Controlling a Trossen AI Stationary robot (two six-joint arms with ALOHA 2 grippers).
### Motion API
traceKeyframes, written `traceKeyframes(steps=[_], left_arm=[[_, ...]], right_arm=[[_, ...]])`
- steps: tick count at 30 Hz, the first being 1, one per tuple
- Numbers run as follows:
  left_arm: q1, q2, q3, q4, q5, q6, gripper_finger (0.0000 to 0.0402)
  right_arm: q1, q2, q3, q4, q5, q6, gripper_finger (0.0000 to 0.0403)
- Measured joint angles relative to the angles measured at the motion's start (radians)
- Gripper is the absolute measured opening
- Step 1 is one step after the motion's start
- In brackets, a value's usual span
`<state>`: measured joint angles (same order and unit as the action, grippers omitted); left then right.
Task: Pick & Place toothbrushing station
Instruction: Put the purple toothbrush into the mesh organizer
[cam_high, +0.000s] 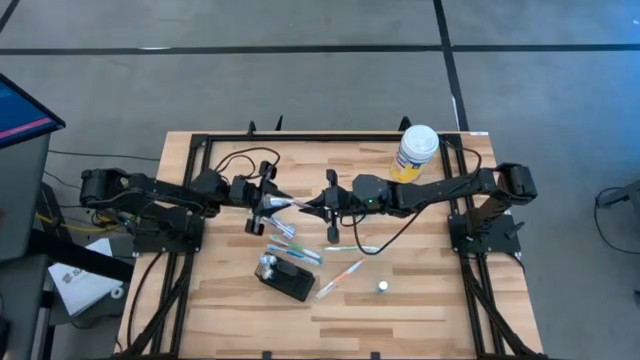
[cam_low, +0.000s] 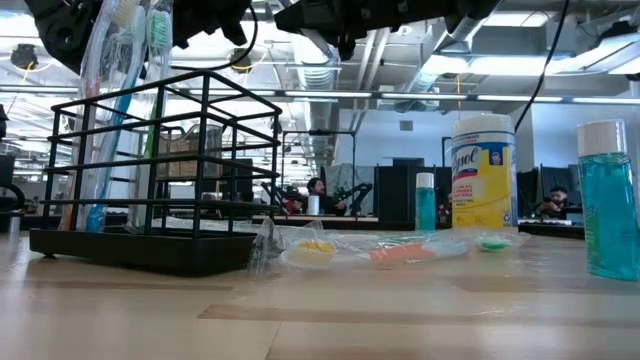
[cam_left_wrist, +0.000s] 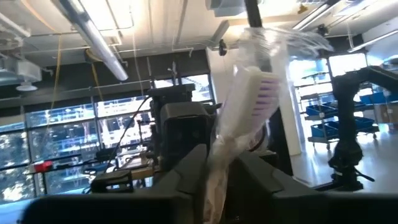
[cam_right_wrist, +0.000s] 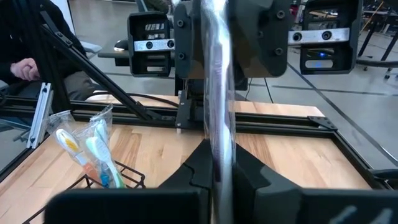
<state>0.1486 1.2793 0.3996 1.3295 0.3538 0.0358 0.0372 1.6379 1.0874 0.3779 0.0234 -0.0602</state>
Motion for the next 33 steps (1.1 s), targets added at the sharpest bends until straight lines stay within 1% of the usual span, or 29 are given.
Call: traceKeyframes(steps=[3, 4, 7, 17, 21, 25, 28, 33], left_arm=[[-0.003, 0.0, 0.0, 0.003, 0.01, 0.014, 0.0016], [-0.003, 0.0, 0.0, 0.003, 0.009, 0.016, 0.0011], [-0.004, 0.0, 0.0, 0.002, 0.009, 0.015, 0.0011], [-0.004, -0.001, -0.001, -0.011, 0.013, -0.019, 0.0007], [-0.004, -0.024, -0.003, -0.039, 0.014, -0.021, 0.0007], [0.005, -0.086, -0.003, -0.156, 0.02, -0.02, 0.0007], [0.01, -0.156, -0.003, -0.274, 0.021, -0.02, 0.0007], [0.01, -0.271, -0.003, -0.469, 0.044, -0.017, 0.0007]], right_arm=[[0.0, 0.0, 0.0, 0.0, 0.0, 0.001, 0.0016], [0.0, 0.0, 0.0, -0.002, 0.0, 0.001, 0.0016], [0.001, 0.0, 0.0, -0.004, -0.001, 0.0, 0.0025], [0.001, 0.0, 0.0, -0.015, 0.001, -0.013, 0.0089], [0.001, 0.0, 0.0, -0.023, 0.003, -0.019, 0.0116], [0.001, 0.001, 0.0, -0.044, 0.004, -0.019, 0.0146], [0.0, -0.002, 0.0, -0.069, 0.004, -0.019, 0.0167], [0.003, -0.005, 0.0, -0.082, 0.004, -0.019, 0.019]])
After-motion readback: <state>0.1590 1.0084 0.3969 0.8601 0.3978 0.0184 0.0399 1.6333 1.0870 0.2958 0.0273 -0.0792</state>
